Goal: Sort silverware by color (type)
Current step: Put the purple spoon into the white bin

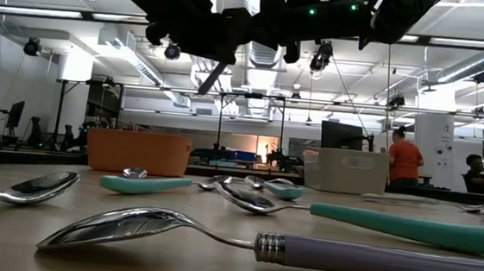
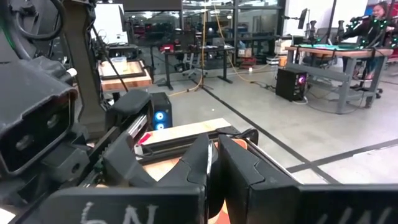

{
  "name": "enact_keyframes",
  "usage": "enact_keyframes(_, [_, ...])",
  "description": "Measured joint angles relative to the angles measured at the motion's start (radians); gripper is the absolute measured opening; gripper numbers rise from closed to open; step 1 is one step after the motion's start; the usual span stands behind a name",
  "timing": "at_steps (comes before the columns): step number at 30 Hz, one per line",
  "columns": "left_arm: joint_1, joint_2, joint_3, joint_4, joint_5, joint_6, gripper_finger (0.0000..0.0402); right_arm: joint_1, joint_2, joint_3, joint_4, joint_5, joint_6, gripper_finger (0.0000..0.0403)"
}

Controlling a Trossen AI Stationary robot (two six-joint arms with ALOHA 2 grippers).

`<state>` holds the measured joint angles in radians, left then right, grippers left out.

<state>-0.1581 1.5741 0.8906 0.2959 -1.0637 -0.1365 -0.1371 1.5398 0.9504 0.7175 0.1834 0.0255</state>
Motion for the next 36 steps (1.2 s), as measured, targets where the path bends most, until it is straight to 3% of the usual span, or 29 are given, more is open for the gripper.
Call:
enact_keyframes(3, [0.001, -0.003, 0.005, -0.008, 0.013, -0.031, 0.0025, 0.000, 0.000, 0.000, -0.001, 0.000, -0.009, 0.0020])
enact_keyframes(8, [0.000, -0.008, 0.064, -0.072, 0.048, -0.090, 0.0025, 0.000, 0.000, 0.000, -0.018, -0.001, 0.020, 0.0079])
enact_keyframes(13, [-0.024, -0.033, 0.155, -0.353, 0.083, -0.226, 0.0025, 0.000, -0.034, 0.000, -0.087, -0.004, 0.027, 0.0147])
enact_keyframes(19, [-0.086, -0.104, 0.295, -0.963, 0.163, -0.631, 0.0025, 0.000, -0.140, 0.007, -0.209, -0.006, -0.086, 0.0196])
enact_keyframes(23, [-0.159, -0.129, 0.363, -1.228, 0.273, -0.917, 0.0025, -0.002, -0.221, 0.041, -0.311, 0.001, -0.161, 0.0205])
enact_keyframes(30, [-0.349, -0.137, 0.437, -1.455, 0.535, -1.360, 0.0025, -0.001, -0.308, 0.053, -0.534, 0.000, -0.176, 0.0205])
enact_keyframes(36, [-0.502, -0.136, 0.395, -1.483, 0.600, -1.674, 0.0025, -0.001, -0.303, 0.051, -0.631, -0.003, -0.165, 0.0205])
